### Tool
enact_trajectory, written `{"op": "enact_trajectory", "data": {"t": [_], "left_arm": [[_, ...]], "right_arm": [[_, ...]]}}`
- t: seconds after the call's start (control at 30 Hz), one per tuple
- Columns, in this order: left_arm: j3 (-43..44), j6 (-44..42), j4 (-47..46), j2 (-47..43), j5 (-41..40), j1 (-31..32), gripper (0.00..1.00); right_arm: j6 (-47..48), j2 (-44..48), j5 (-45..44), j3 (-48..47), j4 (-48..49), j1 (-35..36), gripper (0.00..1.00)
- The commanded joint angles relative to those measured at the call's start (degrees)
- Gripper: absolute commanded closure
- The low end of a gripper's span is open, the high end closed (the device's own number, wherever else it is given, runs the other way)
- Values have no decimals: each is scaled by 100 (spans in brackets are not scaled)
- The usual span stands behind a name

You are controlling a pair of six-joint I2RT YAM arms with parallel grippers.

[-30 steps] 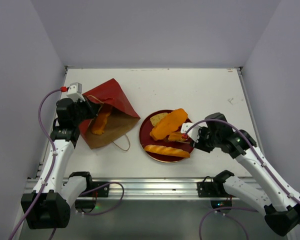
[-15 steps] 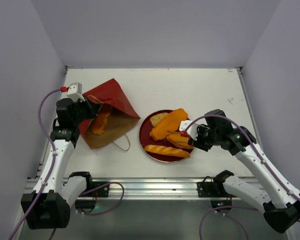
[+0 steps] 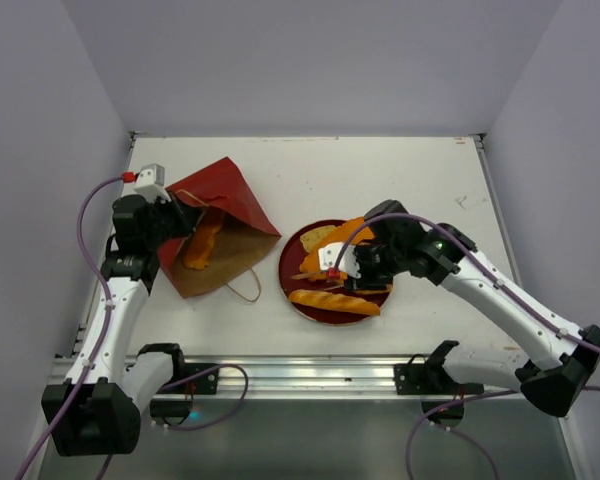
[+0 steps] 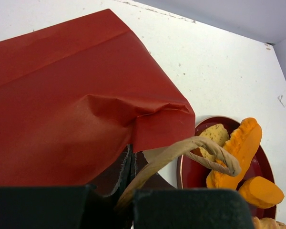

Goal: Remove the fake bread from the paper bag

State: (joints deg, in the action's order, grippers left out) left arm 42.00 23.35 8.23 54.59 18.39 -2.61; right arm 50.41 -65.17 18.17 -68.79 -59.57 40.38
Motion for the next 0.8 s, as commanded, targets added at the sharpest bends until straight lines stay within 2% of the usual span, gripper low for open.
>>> {"op": "enact_trajectory", "data": {"t": [0.0, 0.07, 0.2, 0.4, 0.77], "left_arm": [[309, -33, 100, 43, 191, -38, 100], [353, -59, 179, 52, 208, -38, 100], [467, -85, 372, 52, 244, -38, 100], [458, -50, 469, -1, 481, -38, 100], [581, 29, 504, 70, 499, -38, 100]], "right_arm": [[399, -381, -673, -257, 139, 689, 55], [635, -549, -832, -249, 252, 1050, 55], [996, -830, -1105, -563, 569, 1121, 55], [1041, -1577, -1377, -916, 1429, 1516, 55], [1382, -3431, -3565, -1443, 3810, 2474, 56]]}}
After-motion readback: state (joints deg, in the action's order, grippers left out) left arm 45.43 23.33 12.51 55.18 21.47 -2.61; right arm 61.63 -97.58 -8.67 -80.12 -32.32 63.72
